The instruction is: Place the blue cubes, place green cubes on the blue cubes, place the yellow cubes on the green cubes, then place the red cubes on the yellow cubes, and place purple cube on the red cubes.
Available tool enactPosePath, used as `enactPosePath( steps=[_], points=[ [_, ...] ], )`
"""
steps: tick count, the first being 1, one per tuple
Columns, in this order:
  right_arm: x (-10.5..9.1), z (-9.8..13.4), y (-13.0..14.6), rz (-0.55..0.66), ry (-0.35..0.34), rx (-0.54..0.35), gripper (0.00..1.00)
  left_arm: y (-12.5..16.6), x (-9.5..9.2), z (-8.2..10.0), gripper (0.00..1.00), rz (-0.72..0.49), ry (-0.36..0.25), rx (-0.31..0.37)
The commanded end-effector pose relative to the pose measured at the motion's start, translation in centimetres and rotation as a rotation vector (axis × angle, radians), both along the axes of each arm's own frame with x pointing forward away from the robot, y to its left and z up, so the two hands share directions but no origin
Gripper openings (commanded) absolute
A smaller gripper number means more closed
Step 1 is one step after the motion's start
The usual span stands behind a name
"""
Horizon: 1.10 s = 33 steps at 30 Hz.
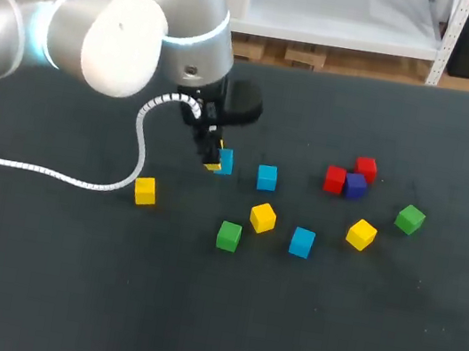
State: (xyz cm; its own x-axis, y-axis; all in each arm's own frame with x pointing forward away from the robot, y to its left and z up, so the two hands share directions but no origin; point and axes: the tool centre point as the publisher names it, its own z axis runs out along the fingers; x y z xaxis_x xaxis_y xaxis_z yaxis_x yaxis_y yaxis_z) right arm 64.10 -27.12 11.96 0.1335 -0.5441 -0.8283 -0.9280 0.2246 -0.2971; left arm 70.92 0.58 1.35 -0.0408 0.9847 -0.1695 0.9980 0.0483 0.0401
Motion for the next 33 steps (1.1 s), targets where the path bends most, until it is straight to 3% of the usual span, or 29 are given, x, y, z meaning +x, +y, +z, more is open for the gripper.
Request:
enactPosePath(
  steps=[1,11,33],
  points=[
    [-0.1,0.0,0.0,-0.001,-0.002,0.0,1.0,-0.5,-0.3,-0.2,0.0,-0.001,-0.008,0.002],
    [-0.1,0.0,0.0,-0.001,-0.002,0.0,1.0,-2.1,-0.8,-1.0,0.0,-0.024,0.008,-0.028],
    [-0.1,0.0,0.0,-0.001,-0.002,0.0,1.0,-3.0,-0.3,-1.9,0.0,-0.035,0.019,0.0]
  ],
)
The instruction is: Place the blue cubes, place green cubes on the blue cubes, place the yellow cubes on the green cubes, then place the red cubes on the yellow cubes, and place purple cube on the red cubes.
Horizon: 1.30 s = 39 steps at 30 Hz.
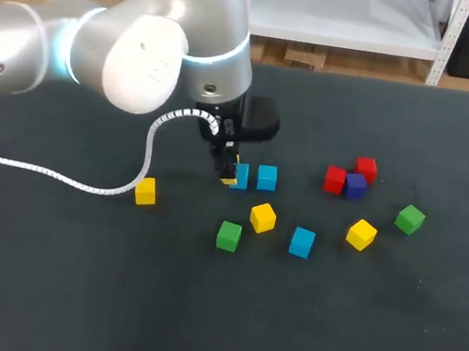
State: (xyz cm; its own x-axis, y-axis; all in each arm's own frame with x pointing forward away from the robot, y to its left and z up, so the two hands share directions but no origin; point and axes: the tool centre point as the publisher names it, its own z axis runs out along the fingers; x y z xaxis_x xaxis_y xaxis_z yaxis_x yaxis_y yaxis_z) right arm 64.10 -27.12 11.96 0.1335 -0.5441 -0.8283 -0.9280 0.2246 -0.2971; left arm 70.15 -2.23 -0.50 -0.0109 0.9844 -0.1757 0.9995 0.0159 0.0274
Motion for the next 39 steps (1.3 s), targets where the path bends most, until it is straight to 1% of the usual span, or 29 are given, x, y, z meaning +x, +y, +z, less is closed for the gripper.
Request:
enactPosePath(
  steps=[1,11,37,38,39],
  points=[
    [-0.07,0.0,0.03,-0.001,-0.002,0.0,1.0,-0.2,0.56,0.0,0.0,-0.004,0.006,0.009],
    [-0.07,0.0,0.03,-0.001,-0.002,0.0,1.0,-0.07,0.73,-0.04,0.0,-0.004,0.007,0.018],
    [-0.07,0.0,0.03,-0.001,-0.002,0.0,1.0,0.09,0.54,0.03,0.0,-0.008,0.003,0.013],
    [-0.07,0.0,0.03,-0.001,-0.002,0.0,1.0,0.08,0.54,0.03,0.02,-0.008,0.003,0.012],
    [-0.07,0.0,0.03,-0.001,-0.002,0.0,1.0,0.08,0.54,0.03,0.16,-0.009,0.003,0.012]
  ],
)
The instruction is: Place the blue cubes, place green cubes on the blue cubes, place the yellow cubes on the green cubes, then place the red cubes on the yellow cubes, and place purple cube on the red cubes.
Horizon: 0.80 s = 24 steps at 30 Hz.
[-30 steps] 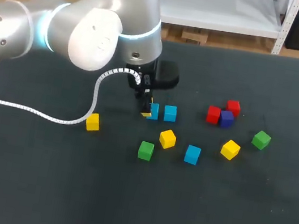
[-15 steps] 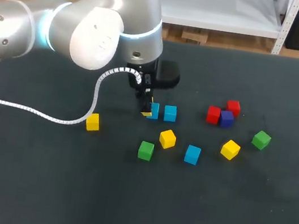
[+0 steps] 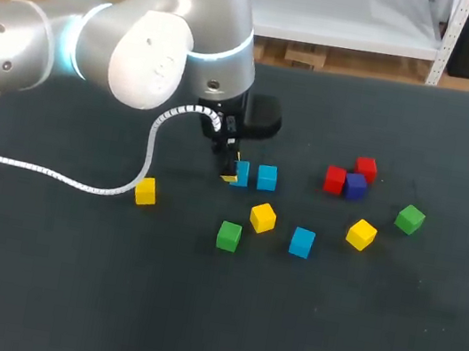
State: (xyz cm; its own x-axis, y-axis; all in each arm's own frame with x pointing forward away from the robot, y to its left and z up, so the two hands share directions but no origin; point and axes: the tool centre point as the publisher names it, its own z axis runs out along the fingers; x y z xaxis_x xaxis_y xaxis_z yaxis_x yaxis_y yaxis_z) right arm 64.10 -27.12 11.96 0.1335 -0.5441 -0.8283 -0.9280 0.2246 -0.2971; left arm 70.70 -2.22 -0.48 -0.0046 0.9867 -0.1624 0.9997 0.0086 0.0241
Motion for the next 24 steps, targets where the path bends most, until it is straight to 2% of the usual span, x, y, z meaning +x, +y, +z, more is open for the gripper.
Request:
enactPosePath(
  steps=[1,8,12,16,20,24],
  points=[
    [-0.07,0.0,0.03,-0.001,-0.002,0.0,1.0,0.06,-0.01,0.02,0.18,-0.003,-0.001,-0.001],
    [-0.07,0.0,0.03,-0.001,-0.002,0.0,1.0,0.0,-0.02,0.08,0.22,-0.003,-0.004,-0.005],
    [-0.07,0.0,0.03,-0.001,-0.002,0.0,1.0,0.0,-0.07,0.09,0.28,-0.005,-0.005,-0.006],
    [-0.07,0.0,0.03,-0.001,-0.002,0.0,1.0,0.04,-0.18,0.09,0.26,-0.003,-0.006,-0.008],
    [-0.07,0.0,0.03,-0.001,-0.002,0.0,1.0,0.0,-0.34,0.07,0.2,-0.003,-0.005,-0.008],
    [-0.07,0.0,0.03,-0.001,-0.002,0.0,1.0,-0.05,-0.53,0.04,0.22,-0.002,-0.002,-0.01]
  ],
)
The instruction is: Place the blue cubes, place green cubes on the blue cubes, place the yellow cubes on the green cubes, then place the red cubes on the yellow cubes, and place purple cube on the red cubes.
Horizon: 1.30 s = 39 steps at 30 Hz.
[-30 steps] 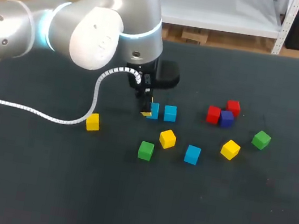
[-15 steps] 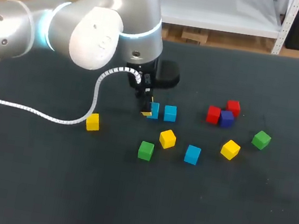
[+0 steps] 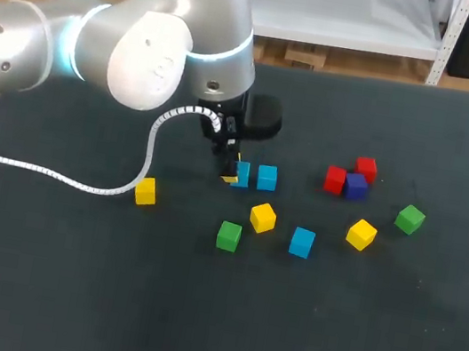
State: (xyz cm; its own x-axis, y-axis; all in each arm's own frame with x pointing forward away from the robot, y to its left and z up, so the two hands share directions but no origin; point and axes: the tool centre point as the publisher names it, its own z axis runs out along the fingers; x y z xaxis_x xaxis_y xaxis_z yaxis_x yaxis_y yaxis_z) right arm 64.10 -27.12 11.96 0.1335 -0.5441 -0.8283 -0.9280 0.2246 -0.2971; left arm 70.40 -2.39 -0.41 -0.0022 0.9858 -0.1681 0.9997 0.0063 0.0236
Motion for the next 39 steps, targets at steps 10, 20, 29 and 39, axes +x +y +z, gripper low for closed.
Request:
enactPosePath(
  steps=[10,20,29,39],
  points=[
    [-0.1,0.0,0.0,-0.001,-0.002,0.0,1.0,0.2,-0.1,-0.1,0.47,0.0,0.0,-0.006],
    [-0.1,0.0,0.0,-0.001,-0.002,0.0,1.0,0.0,0.1,-0.2,0.32,0.003,-0.003,-0.007],
    [-0.1,0.0,0.0,-0.001,-0.002,0.0,1.0,-0.1,0.1,-0.2,0.38,0.003,-0.006,-0.011],
    [-0.1,0.0,0.0,-0.001,-0.002,0.0,1.0,0.5,-1.0,0.3,1.0,0.01,-0.015,-0.061]
  ],
)
